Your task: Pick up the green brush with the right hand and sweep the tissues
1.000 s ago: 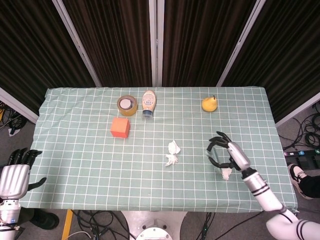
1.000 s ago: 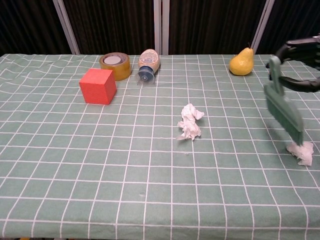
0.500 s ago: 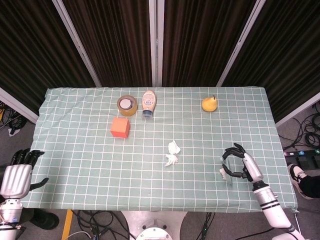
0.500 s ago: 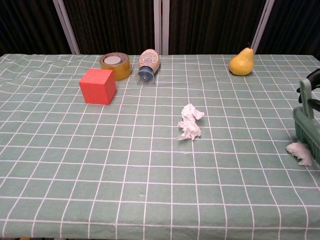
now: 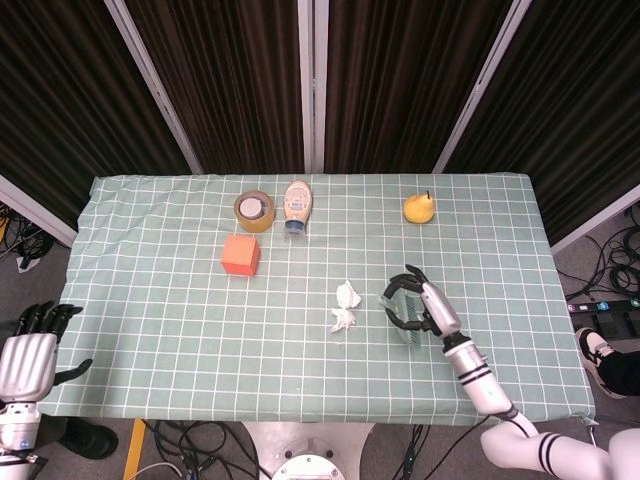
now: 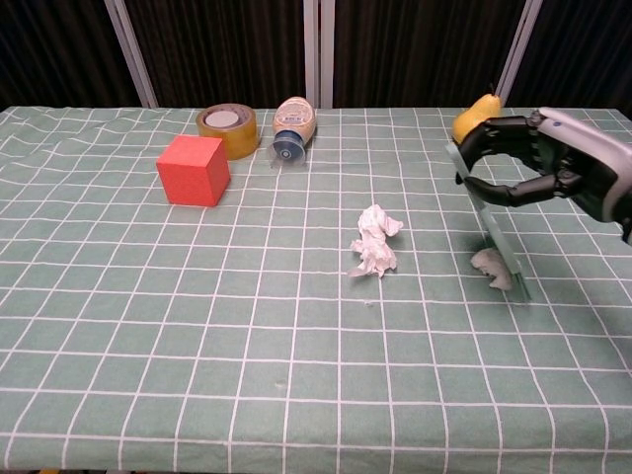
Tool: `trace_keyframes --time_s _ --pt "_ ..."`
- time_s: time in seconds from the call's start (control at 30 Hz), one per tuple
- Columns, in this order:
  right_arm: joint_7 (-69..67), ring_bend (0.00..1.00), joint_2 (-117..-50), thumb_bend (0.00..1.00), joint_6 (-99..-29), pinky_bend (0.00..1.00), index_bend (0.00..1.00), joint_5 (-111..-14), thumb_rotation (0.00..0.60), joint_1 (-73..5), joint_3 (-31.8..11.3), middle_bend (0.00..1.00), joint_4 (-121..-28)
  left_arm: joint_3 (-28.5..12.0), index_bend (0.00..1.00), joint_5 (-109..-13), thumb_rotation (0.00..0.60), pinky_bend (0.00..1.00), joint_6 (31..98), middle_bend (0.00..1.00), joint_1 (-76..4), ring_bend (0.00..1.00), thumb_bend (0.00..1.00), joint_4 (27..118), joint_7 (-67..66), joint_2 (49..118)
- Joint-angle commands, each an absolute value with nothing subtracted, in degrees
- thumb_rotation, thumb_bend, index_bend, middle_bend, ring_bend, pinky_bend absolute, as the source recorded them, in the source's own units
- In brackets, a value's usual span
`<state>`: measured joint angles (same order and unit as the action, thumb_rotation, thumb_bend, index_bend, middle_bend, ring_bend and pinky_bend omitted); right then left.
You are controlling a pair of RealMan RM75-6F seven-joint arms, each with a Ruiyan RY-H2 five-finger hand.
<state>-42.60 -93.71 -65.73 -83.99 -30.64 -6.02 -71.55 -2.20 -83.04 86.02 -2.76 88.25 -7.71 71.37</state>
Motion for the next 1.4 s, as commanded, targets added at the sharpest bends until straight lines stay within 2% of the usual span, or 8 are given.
trace_keyframes --time_s 0.03,0.27,0.53,0.73,0.9,1.1,1.27,1.4 --pt "-42.3 0.23 -97.4 0.42 -63.5 0.03 0.6 -83.4 0.6 -33.1 -8.3 0.53 -68.7 -2.2 0.24 -83.0 0.6 0.12 86.1 0.2 -2.7 0.12 0.06 88.2 -7.6 71.4" --pt "-43.9 0.23 -103.7 0.42 -63.1 0.03 0.6 -84.1 0.6 -36.6 -10.5 0.53 -63.8 -2.2 0.24 -82.9 0.6 0.12 86.1 0.2 -2.6 0.12 0.06 88.2 -7.6 71.2" --pt "-45.8 0.23 -107.1 0.42 -64.4 0.03 0.6 -84.6 0.6 -38.1 -11.7 0.53 -61.7 -2.3 0.24 -82.9 0.6 0.12 85.9 0.2 -2.7 0.12 0.06 88.3 -7.7 71.2" --pt "-48.8 0.23 -107.5 0.42 -67.4 0.03 0.6 -86.7 0.6 -36.7 -9.6 0.53 -61.0 -2.2 0.24 -82.9 0.6 0.12 86.0 0.2 -2.5 0.12 0.06 88.2 -7.4 71.3" --pt "-49.4 0.24 -102.9 0.42 -71.7 0.03 0.6 -89.3 0.6 -35.0 -8.4 0.53 -64.0 -2.0 0.24 -83.0 0.6 0.12 86.2 0.2 -2.3 0.12 0.06 87.8 -6.9 71.5" --pt "-41.7 0.23 -92.9 0.42 -74.2 0.04 0.61 -90.0 0.6 -32.6 -7.8 0.53 -67.5 -2.1 0.24 -83.5 0.6 0.12 86.3 0.2 -2.4 0.12 0.06 87.1 -6.1 71.7" --pt "-26.0 0.21 -85.7 0.42 -66.9 0.04 0.62 -86.3 0.6 -32.1 -6.1 0.51 -66.7 -2.1 0.24 -84.0 0.6 0.12 86.4 0.2 -2.6 0.12 0.06 87.0 -6.1 72.0" --pt "-17.4 0.15 -83.4 0.42 -60.5 0.05 0.58 -83.6 0.6 -32.5 -4.5 0.45 -65.7 -2.2 0.24 -84.2 0.6 0.12 86.5 0.2 -2.7 0.12 0.06 87.2 -6.4 71.9"
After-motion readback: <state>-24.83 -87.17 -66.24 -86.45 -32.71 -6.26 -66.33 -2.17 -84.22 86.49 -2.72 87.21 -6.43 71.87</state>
